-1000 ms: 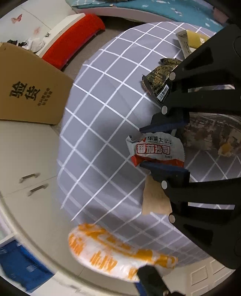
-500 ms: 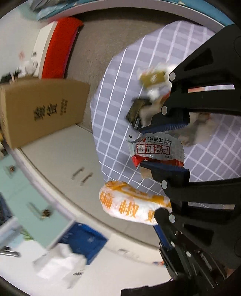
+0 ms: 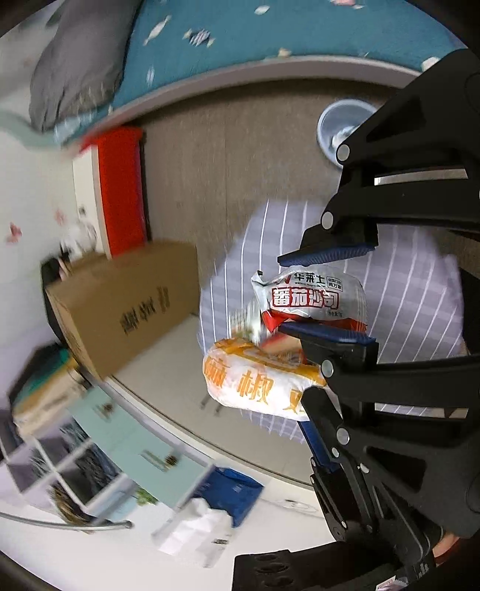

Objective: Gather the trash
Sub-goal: 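Carry both to the floor basin, releasing the packet then the bread bag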

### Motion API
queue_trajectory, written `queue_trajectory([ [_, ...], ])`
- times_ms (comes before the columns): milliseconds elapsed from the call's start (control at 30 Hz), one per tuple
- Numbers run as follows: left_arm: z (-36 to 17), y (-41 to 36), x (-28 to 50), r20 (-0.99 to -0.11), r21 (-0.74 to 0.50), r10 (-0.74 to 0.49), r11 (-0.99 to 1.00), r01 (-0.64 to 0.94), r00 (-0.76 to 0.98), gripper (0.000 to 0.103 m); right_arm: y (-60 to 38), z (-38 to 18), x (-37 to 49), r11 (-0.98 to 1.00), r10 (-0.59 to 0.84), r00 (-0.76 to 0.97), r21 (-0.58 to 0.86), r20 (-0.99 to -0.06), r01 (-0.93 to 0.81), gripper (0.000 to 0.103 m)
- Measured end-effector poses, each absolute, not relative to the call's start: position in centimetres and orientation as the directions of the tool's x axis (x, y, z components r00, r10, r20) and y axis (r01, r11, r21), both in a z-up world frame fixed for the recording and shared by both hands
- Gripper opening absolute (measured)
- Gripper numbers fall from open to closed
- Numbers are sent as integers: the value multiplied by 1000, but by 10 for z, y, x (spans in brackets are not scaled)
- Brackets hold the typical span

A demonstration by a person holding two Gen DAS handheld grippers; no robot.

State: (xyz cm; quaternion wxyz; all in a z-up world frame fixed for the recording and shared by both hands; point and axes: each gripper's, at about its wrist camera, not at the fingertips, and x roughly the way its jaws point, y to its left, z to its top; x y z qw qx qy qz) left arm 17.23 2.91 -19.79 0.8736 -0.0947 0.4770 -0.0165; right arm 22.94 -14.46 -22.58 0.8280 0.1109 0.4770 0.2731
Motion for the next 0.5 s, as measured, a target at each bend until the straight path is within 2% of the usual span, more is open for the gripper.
queue_trajectory([
  [233, -197, -73, 168, -832, -156, -167, 986, 66, 529, 20, -256, -225, 201, 877, 479, 485, 429, -732, -219, 30],
  [500, -197, -138, 176, -840, -116, -177, 982, 149, 512, 20, -325, -235, 190, 897, 422, 527, 425, -738, -123, 31],
])
